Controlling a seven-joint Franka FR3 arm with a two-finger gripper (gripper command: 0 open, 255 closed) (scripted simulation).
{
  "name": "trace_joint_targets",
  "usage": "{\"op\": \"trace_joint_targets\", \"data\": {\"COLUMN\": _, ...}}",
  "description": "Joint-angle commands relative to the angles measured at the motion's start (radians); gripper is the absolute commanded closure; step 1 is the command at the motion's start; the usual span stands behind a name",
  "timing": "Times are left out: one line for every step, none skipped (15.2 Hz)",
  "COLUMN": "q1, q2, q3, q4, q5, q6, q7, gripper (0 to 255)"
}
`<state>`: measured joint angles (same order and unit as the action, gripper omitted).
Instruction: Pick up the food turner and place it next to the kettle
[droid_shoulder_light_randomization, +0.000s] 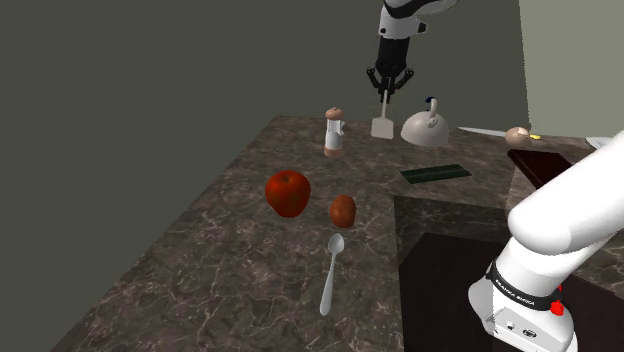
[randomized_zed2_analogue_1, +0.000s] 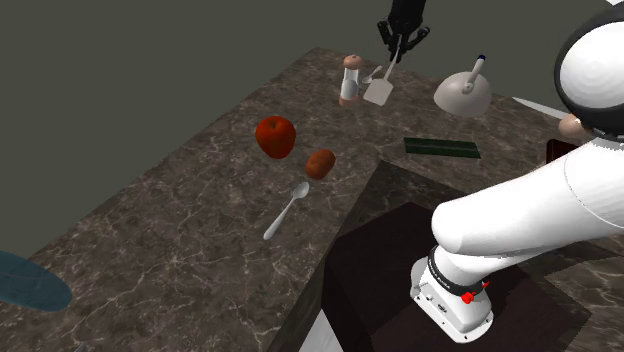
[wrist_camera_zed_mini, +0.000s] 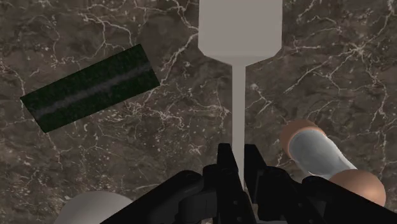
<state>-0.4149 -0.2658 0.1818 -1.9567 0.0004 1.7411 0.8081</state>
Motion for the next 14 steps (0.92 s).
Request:
{"op": "trace_joint_targets", "data": {"q1": -0.014, "q2": 0.059, "q3": -0.016, "q4": 0.056, "q5": -0.013, "q6": 0.003, "q7": -0.026, "gripper": 255}}
{"op": "trace_joint_targets", "data": {"q1": -0.021, "q2": 0.088, "q3": -0.024, "q4": 0.086, "q5": -0.018, "q6": 0.002, "q7": -0.040, "gripper": 255}}
{"op": "trace_joint_targets", "data": {"q1": -0.028, "q2": 0.118, "q3": -0.031, "q4": 0.118, "q5": -0.024, "q6": 0.001, "q7": -0.053, "gripper": 255}}
{"op": "trace_joint_targets", "data": {"q1": -0.035, "q2": 0.149, "q3": -0.039, "q4": 0.151, "q5": -0.028, "q6": -0.002, "q7": -0.066, "gripper": 255}}
{"op": "trace_joint_targets", "data": {"q1": -0.041, "q2": 0.180, "q3": -0.046, "q4": 0.185, "q5": -0.033, "q6": -0.005, "q7": -0.079, "gripper": 255}}
{"op": "trace_joint_targets", "data": {"q1": -0.048, "q2": 0.212, "q3": -0.053, "q4": 0.222, "q5": -0.037, "q6": -0.009, "q7": -0.091, "gripper": 255}}
{"op": "trace_joint_targets", "data": {"q1": -0.054, "q2": 0.244, "q3": -0.059, "q4": 0.259, "q5": -0.040, "q6": -0.014, "q7": -0.104, "gripper": 255}}
{"op": "trace_joint_targets", "data": {"q1": -0.061, "q2": 0.277, "q3": -0.066, "q4": 0.299, "q5": -0.044, "q6": -0.021, "q7": -0.116, "gripper": 255}}
{"op": "trace_joint_targets", "data": {"q1": -0.067, "q2": 0.312, "q3": -0.072, "q4": 0.341, "q5": -0.047, "q6": -0.028, "q7": -0.129, "gripper": 255}}
{"op": "trace_joint_targets", "data": {"q1": -0.073, "q2": 0.347, "q3": -0.077, "q4": 0.385, "q5": -0.050, "q6": -0.037, "q7": -0.141, "gripper": 255}}
{"op": "trace_joint_targets", "data": {"q1": -0.078, "q2": 0.383, "q3": -0.083, "q4": 0.432, "q5": -0.052, "q6": -0.047, "q7": -0.153, "gripper": 255}}
{"op": "trace_joint_targets", "data": {"q1": -0.084, "q2": 0.421, "q3": -0.088, "q4": 0.481, "q5": -0.054, "q6": -0.058, "q7": -0.165, "gripper": 255}}
{"op": "trace_joint_targets", "data": {"q1": -0.090, "q2": 0.460, "q3": -0.093, "q4": 0.534, "q5": -0.056, "q6": -0.071, "q7": -0.176, "gripper": 255}}
{"op": "trace_joint_targets", "data": {"q1": -0.095, "q2": 0.500, "q3": -0.098, "q4": 0.590, "q5": -0.058, "q6": -0.086, "q7": -0.188, "gripper": 255}}
